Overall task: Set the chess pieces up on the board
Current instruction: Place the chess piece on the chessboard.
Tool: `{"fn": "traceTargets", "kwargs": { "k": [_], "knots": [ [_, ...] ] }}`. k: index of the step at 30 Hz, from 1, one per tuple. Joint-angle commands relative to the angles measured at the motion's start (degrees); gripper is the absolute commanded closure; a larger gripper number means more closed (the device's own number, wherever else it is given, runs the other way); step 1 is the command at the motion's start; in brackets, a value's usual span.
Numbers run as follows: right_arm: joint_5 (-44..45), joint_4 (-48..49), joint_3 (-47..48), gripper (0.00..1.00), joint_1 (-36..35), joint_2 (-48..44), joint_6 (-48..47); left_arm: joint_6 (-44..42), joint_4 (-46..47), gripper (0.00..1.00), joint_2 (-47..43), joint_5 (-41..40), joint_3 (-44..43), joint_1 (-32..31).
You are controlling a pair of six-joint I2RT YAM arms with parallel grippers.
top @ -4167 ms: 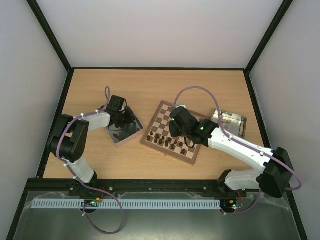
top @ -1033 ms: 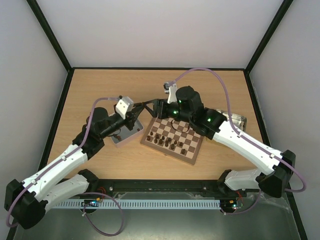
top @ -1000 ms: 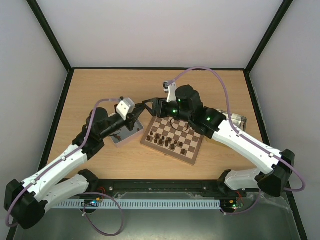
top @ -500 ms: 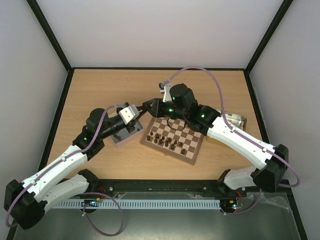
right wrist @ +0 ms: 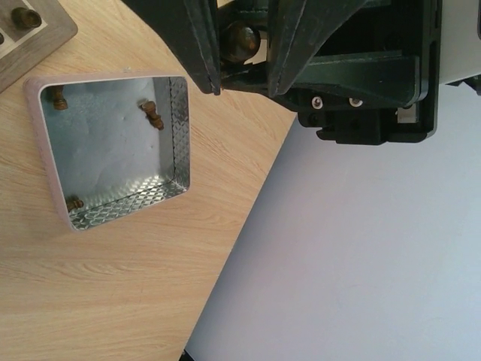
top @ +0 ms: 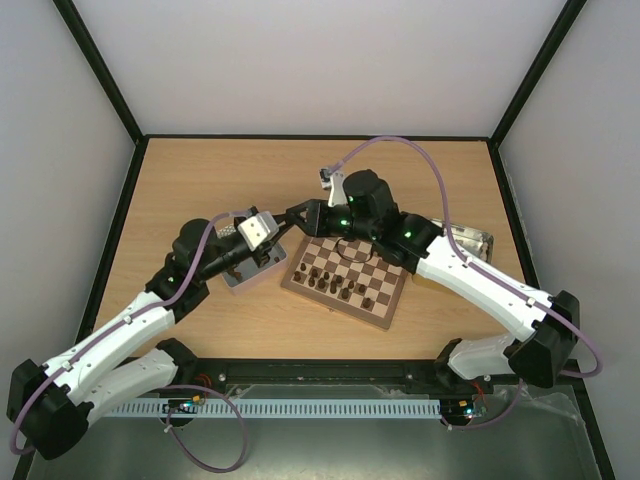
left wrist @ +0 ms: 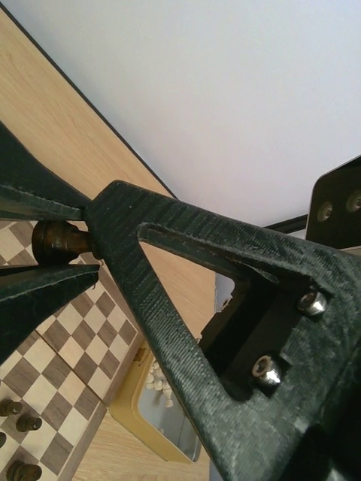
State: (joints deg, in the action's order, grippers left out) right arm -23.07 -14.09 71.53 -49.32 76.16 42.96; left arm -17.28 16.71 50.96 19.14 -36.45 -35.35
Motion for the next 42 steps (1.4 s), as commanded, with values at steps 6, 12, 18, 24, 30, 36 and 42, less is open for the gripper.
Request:
{"fn": "traceTargets", "kwargs": {
  "k": [6,12,18,24,30,36,42],
  "knots": [
    [-1.21,0.46,-1.99,0.98,-0.16,-1.65,-0.3,2.1,2.89,0.82,0.07,-2.15,-0.41,-0.13],
    [14.64,-5.03,-3.2,0.98,-0.16,-2.56,-4.7,11.09,-0.18,0.32,0.82,-6.96,-1.14,-0.1],
    [39.26,-13.74,-12.11,0.98,-0.16,-6.03,-6.2,26.3,-4.78,0.24,-0.61,-20.75,0.18,-0.09],
    [46.44,-17.72,-22.98,0.98,-0.16,-11.15,0.09,37.89,-11.2,0.18,-2.4,-28.1,-0.36,0.24],
    [44.73,-14.59,-30.67,0.98,-0.16,-13.01,6.34,41.25,-16.06,0.18,0.09,-27.34,-3.33,0.48],
    [39.79,-9.84,-34.8,0.98,0.18,-11.04,8.0,40.93,-15.5,0.18,0.46,-26.59,-2.98,0.47],
    [36.7,-6.46,-37.39,0.98,0.54,-9.46,8.55,40.95,-15.65,0.17,0.28,-26.63,-2.35,0.5]
  ]
}}
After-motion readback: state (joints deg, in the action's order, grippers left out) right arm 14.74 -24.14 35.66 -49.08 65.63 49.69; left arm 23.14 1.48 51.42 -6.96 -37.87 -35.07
